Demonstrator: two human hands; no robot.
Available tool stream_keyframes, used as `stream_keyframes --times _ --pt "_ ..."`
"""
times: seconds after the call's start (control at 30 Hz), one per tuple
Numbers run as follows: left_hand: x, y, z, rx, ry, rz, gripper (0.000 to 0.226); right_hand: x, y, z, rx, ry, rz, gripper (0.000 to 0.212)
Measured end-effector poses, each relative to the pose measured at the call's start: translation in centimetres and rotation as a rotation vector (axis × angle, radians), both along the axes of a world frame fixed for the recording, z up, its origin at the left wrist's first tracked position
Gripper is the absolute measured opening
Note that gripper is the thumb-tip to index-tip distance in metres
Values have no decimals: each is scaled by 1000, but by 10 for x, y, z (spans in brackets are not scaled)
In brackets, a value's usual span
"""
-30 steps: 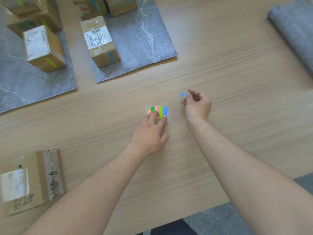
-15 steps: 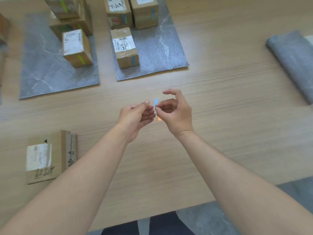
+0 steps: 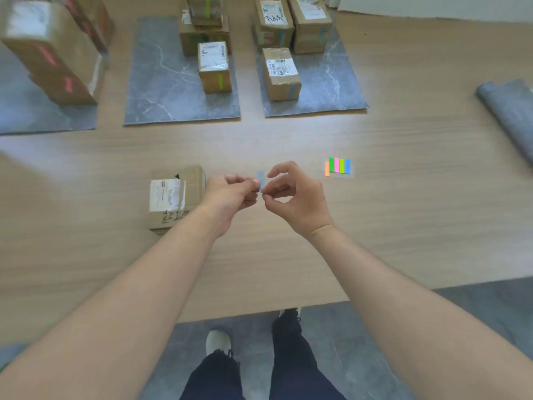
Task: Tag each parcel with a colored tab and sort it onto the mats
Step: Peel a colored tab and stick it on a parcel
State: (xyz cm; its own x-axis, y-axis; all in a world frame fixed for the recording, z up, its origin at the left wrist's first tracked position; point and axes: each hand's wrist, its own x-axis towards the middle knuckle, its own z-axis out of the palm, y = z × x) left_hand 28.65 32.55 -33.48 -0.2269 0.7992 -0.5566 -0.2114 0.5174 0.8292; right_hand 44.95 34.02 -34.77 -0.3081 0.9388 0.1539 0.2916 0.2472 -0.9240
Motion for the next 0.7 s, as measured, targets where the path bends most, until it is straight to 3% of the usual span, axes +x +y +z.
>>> stream_keyframes --times 0.17,0.33,0.7 --pt "-47 -62 6 99 161 -6 9 -40 -58 5 0 -3 -96 30" --pt "-85 -98 -3 119 197 43 10 -73 -76 4 34 -69 -111 28" --pt "-115 -128 -68 101 304 99 9 -122 -80 -35 80 -573 216 59"
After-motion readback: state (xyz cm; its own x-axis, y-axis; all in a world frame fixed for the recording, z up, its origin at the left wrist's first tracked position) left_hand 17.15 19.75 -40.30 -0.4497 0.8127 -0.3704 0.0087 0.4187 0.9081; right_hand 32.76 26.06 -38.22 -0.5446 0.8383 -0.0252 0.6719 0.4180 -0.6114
